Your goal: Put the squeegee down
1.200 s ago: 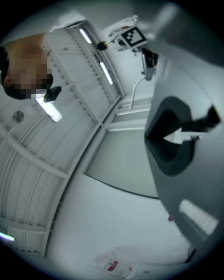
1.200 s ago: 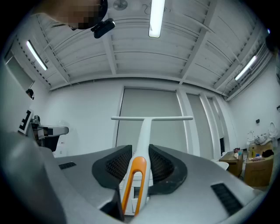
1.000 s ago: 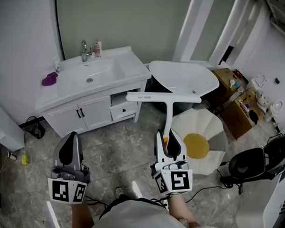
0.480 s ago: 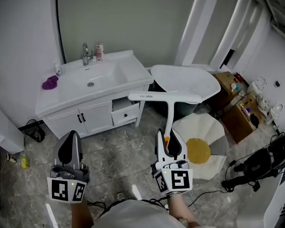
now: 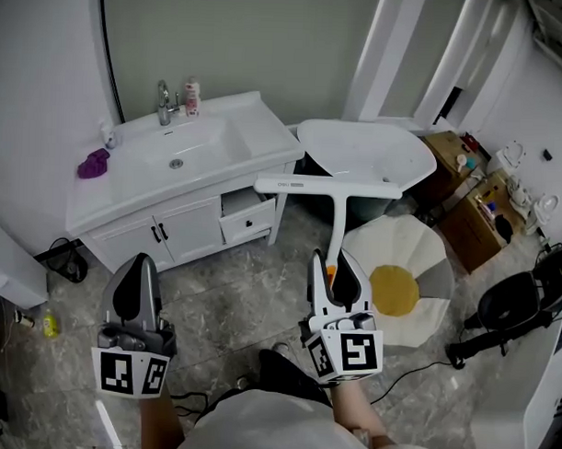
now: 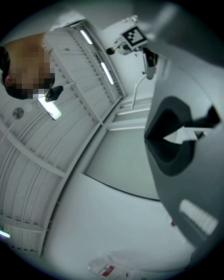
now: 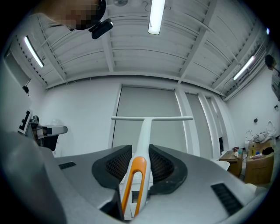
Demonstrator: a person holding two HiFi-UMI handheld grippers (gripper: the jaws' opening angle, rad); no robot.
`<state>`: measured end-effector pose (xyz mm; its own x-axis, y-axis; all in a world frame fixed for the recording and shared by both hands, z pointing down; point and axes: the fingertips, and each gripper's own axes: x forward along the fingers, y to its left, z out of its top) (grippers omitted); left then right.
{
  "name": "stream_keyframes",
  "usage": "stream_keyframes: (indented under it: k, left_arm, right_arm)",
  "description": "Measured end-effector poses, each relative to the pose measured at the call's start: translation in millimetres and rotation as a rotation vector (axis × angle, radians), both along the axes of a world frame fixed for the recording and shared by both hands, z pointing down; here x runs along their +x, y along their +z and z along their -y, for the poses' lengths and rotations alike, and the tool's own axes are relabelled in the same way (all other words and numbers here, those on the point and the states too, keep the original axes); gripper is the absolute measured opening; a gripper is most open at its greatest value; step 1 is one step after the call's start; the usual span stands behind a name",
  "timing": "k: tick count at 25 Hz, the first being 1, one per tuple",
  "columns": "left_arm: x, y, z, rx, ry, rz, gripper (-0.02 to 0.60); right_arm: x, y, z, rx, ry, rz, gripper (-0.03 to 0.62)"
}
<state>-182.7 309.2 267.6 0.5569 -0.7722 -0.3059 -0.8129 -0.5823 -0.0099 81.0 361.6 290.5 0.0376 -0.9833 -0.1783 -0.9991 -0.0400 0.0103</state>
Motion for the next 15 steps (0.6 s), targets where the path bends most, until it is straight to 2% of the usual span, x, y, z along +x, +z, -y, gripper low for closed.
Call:
stream_keyframes:
  k: [7,15]
  left_arm:
    - [1.2,10.4,34.8,-0.023,-0.011,-0.004,0.008]
    - [0.4,11.4,99.9,-0.027,-0.074,0.001,0.008]
  right_arm:
    - [9.4,7.1,37.5,-0.012,0.008,0.003,0.12]
    - [20.3,7.5,119.5,-0.004,-0.029,0.016,0.12]
